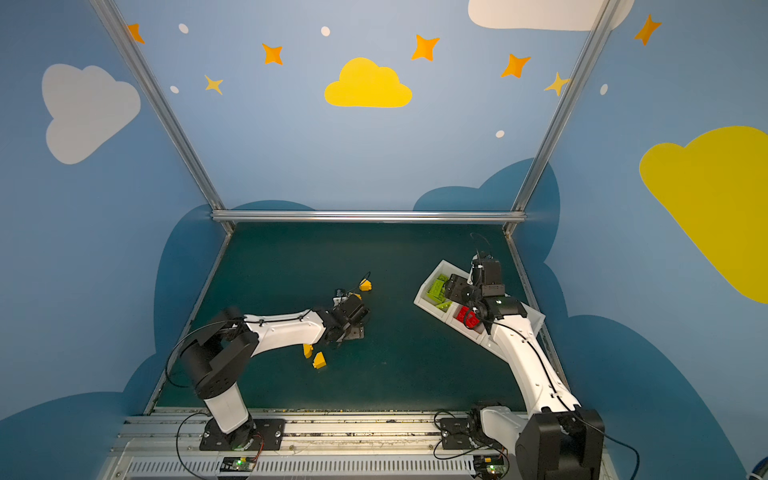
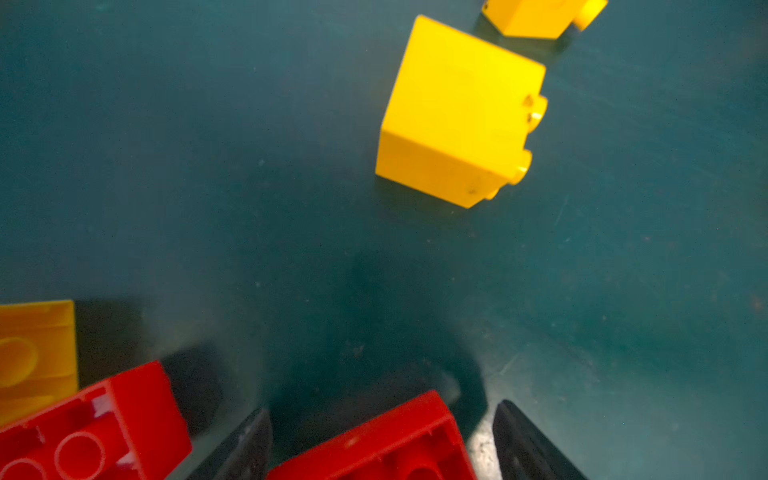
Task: Sort the legos into containers by color
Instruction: 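Grasp a red brick with the left gripper while the right gripper withdraws, then carry the red brick with the left gripper and release it into the middle compartment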
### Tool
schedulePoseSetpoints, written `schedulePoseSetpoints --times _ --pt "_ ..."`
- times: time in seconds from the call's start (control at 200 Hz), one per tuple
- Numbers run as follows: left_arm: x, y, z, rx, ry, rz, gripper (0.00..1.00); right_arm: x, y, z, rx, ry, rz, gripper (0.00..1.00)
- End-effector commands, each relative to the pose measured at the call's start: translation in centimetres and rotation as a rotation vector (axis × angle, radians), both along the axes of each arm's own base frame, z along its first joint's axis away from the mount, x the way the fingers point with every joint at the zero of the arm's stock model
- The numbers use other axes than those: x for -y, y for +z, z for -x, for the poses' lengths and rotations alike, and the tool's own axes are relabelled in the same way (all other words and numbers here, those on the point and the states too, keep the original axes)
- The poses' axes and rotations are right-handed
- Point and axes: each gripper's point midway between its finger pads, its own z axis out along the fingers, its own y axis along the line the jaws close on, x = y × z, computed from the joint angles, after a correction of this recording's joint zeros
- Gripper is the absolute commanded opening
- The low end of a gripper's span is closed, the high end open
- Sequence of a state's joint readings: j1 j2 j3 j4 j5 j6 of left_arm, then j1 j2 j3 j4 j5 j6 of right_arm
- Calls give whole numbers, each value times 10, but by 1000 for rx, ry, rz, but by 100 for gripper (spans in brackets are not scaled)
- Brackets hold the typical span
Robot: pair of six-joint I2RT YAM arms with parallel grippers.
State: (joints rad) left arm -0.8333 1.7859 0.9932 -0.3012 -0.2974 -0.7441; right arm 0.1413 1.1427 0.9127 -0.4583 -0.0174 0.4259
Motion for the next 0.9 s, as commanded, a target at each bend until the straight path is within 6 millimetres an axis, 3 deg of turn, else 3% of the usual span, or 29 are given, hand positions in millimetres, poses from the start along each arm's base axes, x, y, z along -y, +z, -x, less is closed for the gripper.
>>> schedulePoseSetpoints --times 0.0,0.165,0.43,0.616,0.896 --pt "2 -10 6 -33 -21 -22 75 -6 14 -5 43 20 -16 80" --pt "6 -7 4 -25 -34 -22 64 -8 15 -4 44 26 -22 80" --pt "33 5 -1 -4 -87 4 60 -11 29 3 77 36 -35 80" --pt "81 18 -3 16 -161 55 60 -21 55 7 126 67 -56 80" --pt "169 43 -13 56 -281 171 59 -35 119 29 258 133 -87 80"
